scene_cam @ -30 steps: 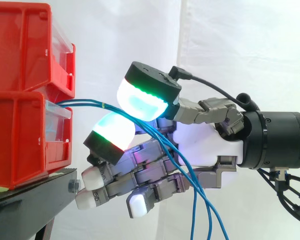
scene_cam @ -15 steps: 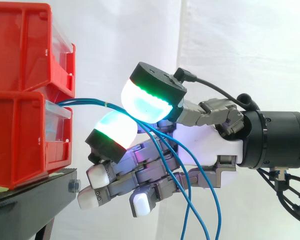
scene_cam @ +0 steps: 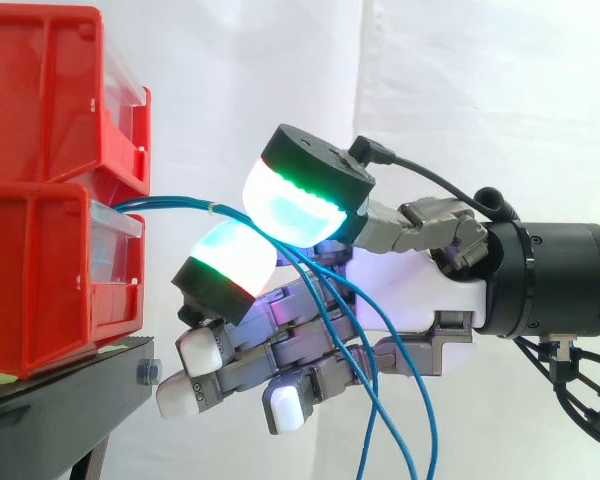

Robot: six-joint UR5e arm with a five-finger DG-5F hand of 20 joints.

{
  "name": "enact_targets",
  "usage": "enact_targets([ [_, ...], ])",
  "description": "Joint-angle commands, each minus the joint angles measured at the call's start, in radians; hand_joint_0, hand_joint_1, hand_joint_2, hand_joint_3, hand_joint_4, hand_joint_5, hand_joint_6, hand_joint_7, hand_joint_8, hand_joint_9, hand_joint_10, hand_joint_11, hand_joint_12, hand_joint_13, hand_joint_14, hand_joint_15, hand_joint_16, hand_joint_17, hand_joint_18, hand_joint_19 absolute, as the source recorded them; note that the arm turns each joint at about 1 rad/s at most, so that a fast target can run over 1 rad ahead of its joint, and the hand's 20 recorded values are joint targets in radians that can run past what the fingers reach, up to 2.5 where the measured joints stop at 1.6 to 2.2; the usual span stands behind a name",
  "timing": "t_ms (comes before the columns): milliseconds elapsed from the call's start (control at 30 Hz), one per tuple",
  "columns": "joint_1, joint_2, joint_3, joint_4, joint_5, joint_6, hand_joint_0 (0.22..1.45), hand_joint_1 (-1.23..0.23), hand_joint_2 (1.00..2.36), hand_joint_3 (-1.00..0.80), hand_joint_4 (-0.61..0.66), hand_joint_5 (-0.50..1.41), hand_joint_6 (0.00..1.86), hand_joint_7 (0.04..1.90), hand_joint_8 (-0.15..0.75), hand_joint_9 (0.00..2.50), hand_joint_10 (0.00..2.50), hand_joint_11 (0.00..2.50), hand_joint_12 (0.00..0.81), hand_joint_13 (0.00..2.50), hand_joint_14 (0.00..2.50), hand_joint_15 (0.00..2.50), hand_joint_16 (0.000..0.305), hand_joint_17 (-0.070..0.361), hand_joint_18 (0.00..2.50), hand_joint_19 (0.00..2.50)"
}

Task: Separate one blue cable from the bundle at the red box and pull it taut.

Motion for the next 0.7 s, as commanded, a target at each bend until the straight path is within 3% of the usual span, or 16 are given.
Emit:
enact_targets([
  [0, 0.001, 0.0, 0.0, 0.001, 0.0, 0.0, 0.76, -0.9, 1.0, -0.5, 0.13, -0.19, 0.86, 1.24, 0.331, 0.79, 0.02, 0.67, 0.395, 0.67, 0.01, 0.35, 0.049, 0.11, 0.79, 0.63],
  [200, 0.001, 0.0, 0.001, 0.001, 0.0, 0.0, 0.78, -0.95, 1.0, -0.5, 0.17, -0.2, 0.86, 1.24, 0.332, 0.8, 0.02, 0.71, 0.394, 0.69, 0.01, 0.37, 0.049, 0.109, 0.8, 0.62],
  [667, 0.001, 0.0, 0.001, 0.003, 0.0, -0.002, 0.56, -1.04, 1.0, -0.5, 0.18, -0.2, 0.85, 1.19, 0.335, 0.76, 0.02, 0.71, 0.4, 0.67, 0.02, 0.39, 0.05, 0.113, 0.8, 0.65],
])
